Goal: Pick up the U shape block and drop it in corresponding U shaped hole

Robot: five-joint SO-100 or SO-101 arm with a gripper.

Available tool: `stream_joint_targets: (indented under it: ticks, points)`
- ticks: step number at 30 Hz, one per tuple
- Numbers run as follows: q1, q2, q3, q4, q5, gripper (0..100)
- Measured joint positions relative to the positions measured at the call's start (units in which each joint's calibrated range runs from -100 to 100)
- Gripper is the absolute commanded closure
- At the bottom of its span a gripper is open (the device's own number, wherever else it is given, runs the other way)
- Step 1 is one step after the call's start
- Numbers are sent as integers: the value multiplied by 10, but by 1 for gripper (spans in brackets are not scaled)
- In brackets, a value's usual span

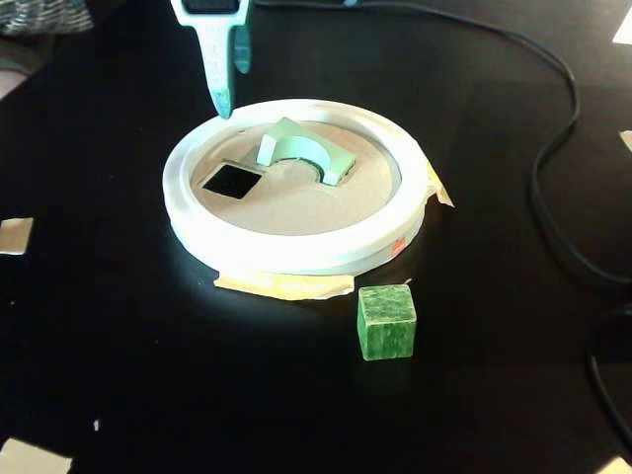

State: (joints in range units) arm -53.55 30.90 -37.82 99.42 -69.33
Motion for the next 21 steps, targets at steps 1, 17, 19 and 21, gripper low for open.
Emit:
stream_joint_targets:
  ticks: [1,17,19,21]
  points:
    - [0,0,0,1,1,28]
    - [37,105,0,-3,30,28]
    - [38,106,0,-2,31,28]
    - [38,106,0,-3,32,28]
